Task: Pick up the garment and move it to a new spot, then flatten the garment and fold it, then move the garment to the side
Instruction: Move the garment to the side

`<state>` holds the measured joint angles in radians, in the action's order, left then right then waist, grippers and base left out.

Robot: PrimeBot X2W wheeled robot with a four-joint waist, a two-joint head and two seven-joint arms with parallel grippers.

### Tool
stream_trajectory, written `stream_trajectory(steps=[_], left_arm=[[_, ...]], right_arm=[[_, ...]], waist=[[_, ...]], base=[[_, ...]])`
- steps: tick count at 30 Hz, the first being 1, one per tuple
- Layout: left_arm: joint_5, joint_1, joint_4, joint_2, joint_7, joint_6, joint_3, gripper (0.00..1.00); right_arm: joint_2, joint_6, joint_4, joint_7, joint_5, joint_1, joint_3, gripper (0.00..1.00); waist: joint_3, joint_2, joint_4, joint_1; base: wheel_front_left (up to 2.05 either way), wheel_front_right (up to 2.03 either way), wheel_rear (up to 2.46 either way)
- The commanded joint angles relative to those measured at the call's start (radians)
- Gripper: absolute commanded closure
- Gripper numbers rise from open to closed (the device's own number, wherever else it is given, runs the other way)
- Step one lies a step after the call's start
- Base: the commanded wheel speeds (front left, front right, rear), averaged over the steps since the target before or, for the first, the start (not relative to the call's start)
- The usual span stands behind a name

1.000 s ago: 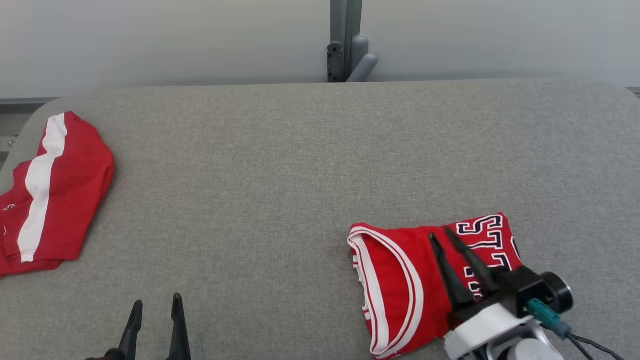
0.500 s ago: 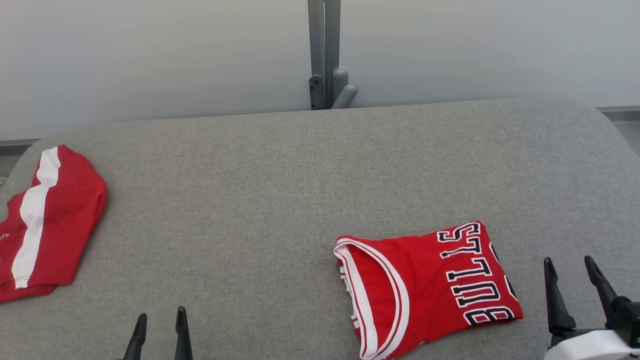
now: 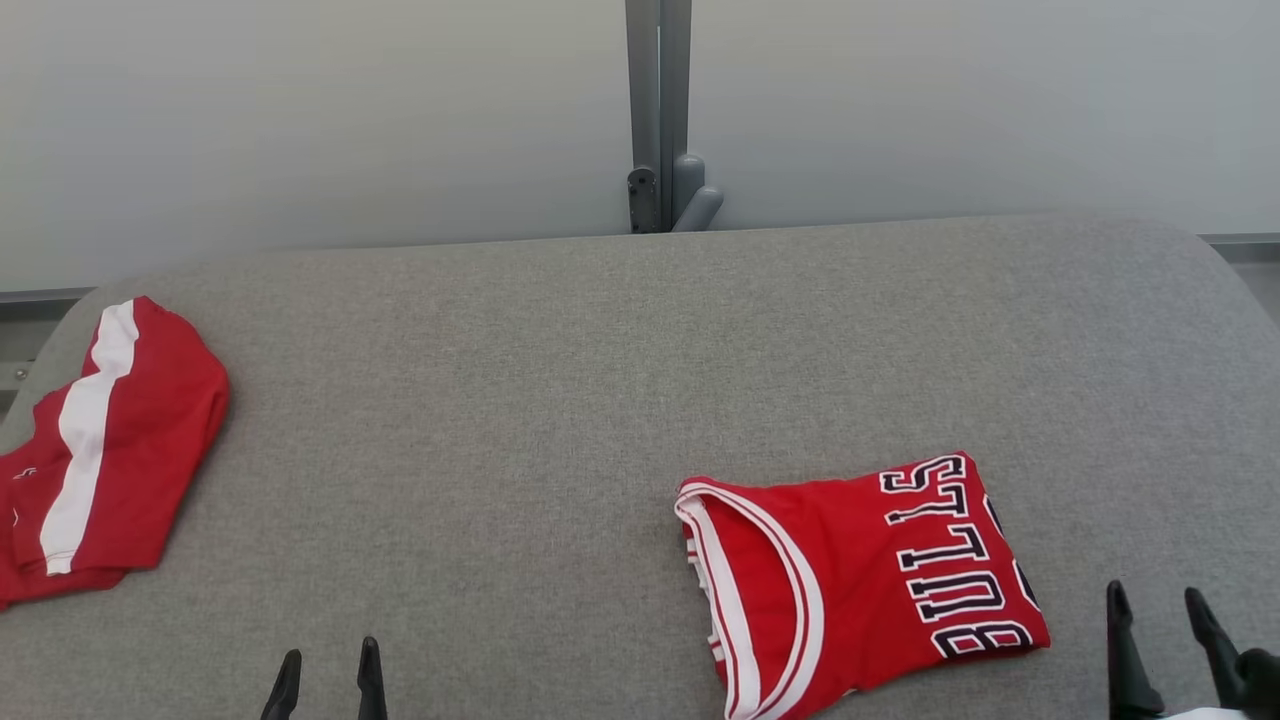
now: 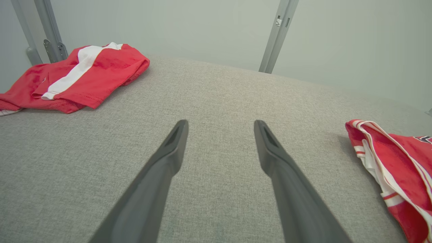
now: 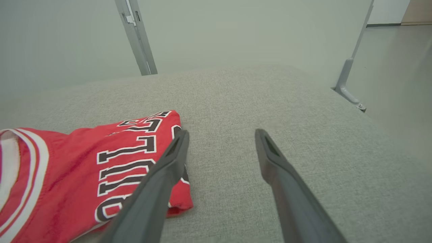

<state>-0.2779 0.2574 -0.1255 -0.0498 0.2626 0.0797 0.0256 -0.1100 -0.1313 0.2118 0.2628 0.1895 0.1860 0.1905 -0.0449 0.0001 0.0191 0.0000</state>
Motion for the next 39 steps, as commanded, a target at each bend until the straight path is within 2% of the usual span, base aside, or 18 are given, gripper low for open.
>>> stream_trajectory(steps=[1, 5, 10, 13, 17, 30, 31, 33, 36, 39], left_arm=[[0.0, 0.011, 0.002, -0.002, 0.003, 0.004, -0.004, 0.0], [-0.007, 0.013, 0.006, -0.002, 0.003, -0.002, -0.001, 0.0], [-0.011, 0.02, 0.01, -0.002, 0.003, -0.007, -0.001, 0.0], [-0.004, 0.018, 0.008, -0.002, 0.003, -0.004, 0.0, 0.0], [0.004, -0.001, 0.011, -0.002, 0.003, 0.0, 0.002, 0.0], [0.006, -0.07, 0.018, -0.002, 0.003, 0.011, 0.01, 0.0], [0.006, -0.076, 0.02, -0.002, 0.003, 0.011, 0.011, 0.0], [0.004, -0.091, 0.025, -0.002, 0.003, 0.011, 0.011, 0.0], [0.001, -0.115, 0.036, -0.002, 0.003, 0.014, 0.006, 0.0], [0.008, -0.139, 0.051, -0.002, 0.003, 0.017, 0.001, 0.0]], right_arm=[[-0.006, 0.001, 0.013, 0.002, 0.014, -0.012, -0.011, 0.0], [-0.101, 0.001, 0.084, -0.027, 0.118, -0.071, -0.155, 0.0], [-0.238, 0.001, 0.082, -0.258, 0.269, -0.175, -0.266, 0.0], [-0.29, 0.001, 0.092, -0.39, 0.325, -0.223, -0.314, 0.0], [-0.309, 0.001, 0.138, -0.487, 0.374, -0.288, -0.368, 0.0], [-0.259, 0.001, 0.37, -0.576, 0.515, -0.474, -0.438, 0.0], [-0.256, 0.001, 0.37, -0.587, 0.54, -0.485, -0.45, 0.15], [-0.266, 0.001, 0.361, -0.592, 0.578, -0.503, -0.468, 1.0], [-0.296, 0.001, 0.326, -0.61, 0.64, -0.542, -0.502, 1.0], [-0.357, 0.001, 0.279, -0.616, 0.675, -0.6, -0.522, 1.0]], waist=[[0.0, -0.0001, 0.002, 0.0], [0.001, -0.0001, 0.008, 0.0], [0.014, -0.0001, 0.008, 0.0], [0.026, -0.0001, 0.01, 0.0], [0.046, -0.0001, 0.019, 0.0], [0.165, -0.0001, 0.048, 0.0], [0.176, -0.0001, 0.049, 0.0], [0.199, -0.0001, 0.048, 0.0], [0.24, -0.0001, 0.039, 0.0], [0.291, -0.0001, 0.02, 0.0]], base=[[0.0, 0.0, 0.0], [0.0, 0.0, 0.0], [0.0, 0.0, 0.0], [0.0, 0.0, 0.0], [0.0, 0.0, 0.0], [0.0, 0.0, 0.0], [0.0, 0.0, 0.0], [0.0, 0.0, 0.0], [0.0, 0.0, 0.0], [0.0, 0.0, 0.0]])
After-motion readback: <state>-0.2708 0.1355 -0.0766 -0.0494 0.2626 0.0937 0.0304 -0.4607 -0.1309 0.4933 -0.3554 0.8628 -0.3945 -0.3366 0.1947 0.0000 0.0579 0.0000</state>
